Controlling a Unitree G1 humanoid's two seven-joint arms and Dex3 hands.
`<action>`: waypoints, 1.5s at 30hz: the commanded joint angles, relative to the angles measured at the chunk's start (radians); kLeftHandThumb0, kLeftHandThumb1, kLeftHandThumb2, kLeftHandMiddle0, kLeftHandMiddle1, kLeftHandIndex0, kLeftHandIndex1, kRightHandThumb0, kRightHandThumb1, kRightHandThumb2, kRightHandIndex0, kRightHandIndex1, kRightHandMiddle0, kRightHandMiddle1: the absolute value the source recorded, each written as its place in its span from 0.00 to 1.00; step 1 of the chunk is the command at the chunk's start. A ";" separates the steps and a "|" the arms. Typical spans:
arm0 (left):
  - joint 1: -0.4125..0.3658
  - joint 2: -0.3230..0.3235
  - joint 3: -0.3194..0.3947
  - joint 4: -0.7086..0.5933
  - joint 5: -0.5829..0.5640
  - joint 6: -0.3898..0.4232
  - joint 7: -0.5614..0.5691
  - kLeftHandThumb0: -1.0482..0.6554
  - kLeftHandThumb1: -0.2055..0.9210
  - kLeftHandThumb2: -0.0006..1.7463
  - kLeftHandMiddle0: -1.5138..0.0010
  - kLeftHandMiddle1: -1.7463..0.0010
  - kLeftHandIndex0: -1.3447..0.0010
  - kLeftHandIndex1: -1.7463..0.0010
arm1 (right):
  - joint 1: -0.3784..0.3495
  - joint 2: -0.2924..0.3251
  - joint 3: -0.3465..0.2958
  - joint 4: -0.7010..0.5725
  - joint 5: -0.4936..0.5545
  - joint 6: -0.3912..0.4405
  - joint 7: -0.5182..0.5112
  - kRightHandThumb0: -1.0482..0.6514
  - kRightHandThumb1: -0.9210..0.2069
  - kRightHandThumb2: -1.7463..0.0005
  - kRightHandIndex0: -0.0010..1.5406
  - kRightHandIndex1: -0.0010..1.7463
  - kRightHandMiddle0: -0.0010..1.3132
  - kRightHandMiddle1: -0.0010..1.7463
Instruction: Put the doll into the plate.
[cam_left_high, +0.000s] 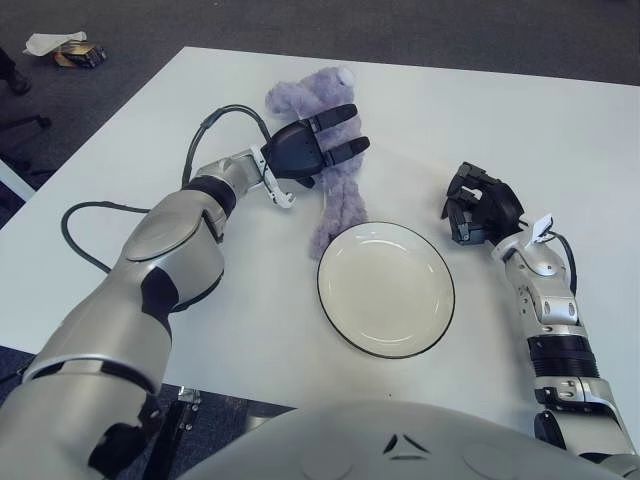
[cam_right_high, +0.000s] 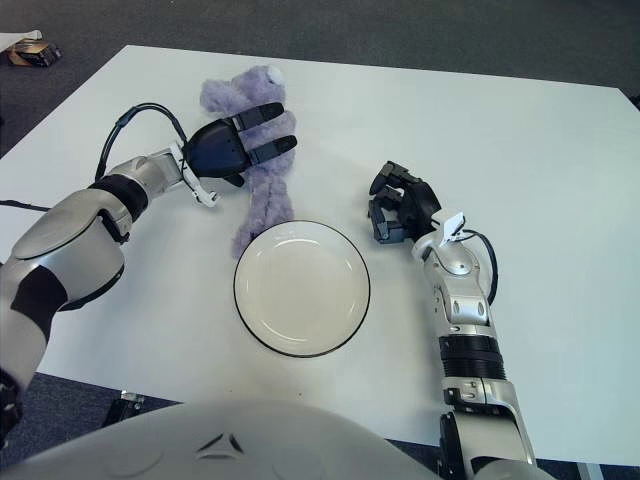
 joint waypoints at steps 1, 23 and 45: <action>-0.011 -0.006 -0.009 0.009 0.002 0.022 0.048 0.39 0.54 0.64 0.88 0.15 1.00 0.34 | 0.074 0.001 0.027 0.051 -0.037 0.073 0.000 0.61 0.63 0.17 0.38 1.00 0.43 1.00; 0.016 -0.049 0.009 0.045 -0.037 0.072 0.309 0.61 0.34 0.80 0.53 0.11 0.56 0.01 | 0.088 0.000 0.040 0.028 -0.043 0.065 -0.008 0.61 0.62 0.18 0.37 1.00 0.43 1.00; 0.021 -0.046 0.006 0.053 -0.049 0.070 0.254 0.61 0.19 0.85 0.36 0.31 0.44 0.00 | 0.076 -0.003 0.038 0.044 -0.035 0.065 0.005 0.61 0.62 0.18 0.37 1.00 0.42 1.00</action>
